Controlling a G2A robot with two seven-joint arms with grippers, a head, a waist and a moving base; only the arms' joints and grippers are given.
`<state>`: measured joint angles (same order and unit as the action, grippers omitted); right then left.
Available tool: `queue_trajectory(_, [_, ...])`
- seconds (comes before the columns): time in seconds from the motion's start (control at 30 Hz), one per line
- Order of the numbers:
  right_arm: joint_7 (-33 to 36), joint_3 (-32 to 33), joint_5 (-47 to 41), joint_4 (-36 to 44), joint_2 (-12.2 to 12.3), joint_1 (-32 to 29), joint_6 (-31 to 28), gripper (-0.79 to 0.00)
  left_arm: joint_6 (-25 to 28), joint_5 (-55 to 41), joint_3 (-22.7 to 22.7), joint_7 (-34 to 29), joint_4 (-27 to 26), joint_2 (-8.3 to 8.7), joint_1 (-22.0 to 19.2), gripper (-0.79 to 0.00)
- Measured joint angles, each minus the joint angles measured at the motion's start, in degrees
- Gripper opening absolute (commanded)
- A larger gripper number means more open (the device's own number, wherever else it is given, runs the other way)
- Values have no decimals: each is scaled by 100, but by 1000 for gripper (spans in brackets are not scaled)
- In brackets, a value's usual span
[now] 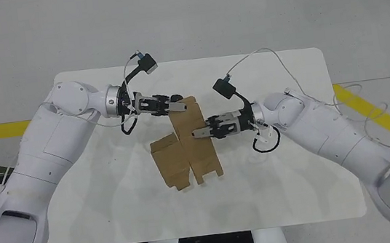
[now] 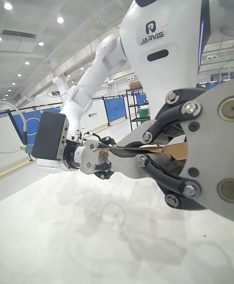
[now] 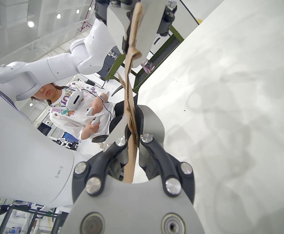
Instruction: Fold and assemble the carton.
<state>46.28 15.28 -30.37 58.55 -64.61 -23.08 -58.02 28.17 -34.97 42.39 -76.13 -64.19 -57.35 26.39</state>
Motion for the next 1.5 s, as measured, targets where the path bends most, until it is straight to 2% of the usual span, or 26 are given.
queue_trajectory(0.27, [1, -236, -334, 25, 34, 105, 2, -785, 49, -328, 88, 49, 241, 2, -115, 0])
queue_trajectory(0.5, [0, 137, -894, -287, 134, -13, 2, -785, 588, -248, 423, 585, 492, 78, -68, 0])
queue_trajectory(0.7, [0, 722, -1186, -558, 205, -210, 2, -785, 880, 55, 586, 880, 269, 221, 283, 0])
queue_trajectory(1.0, [-95, 1437, -1001, -612, 150, -555, 2, -785, 859, 181, 649, 859, 46, 317, 647, 0])
queue_trajectory(1.5, [-191, 1860, -625, -737, -37, -807, 2, -785, 696, 308, 696, 697, -543, 357, 1033, 0])
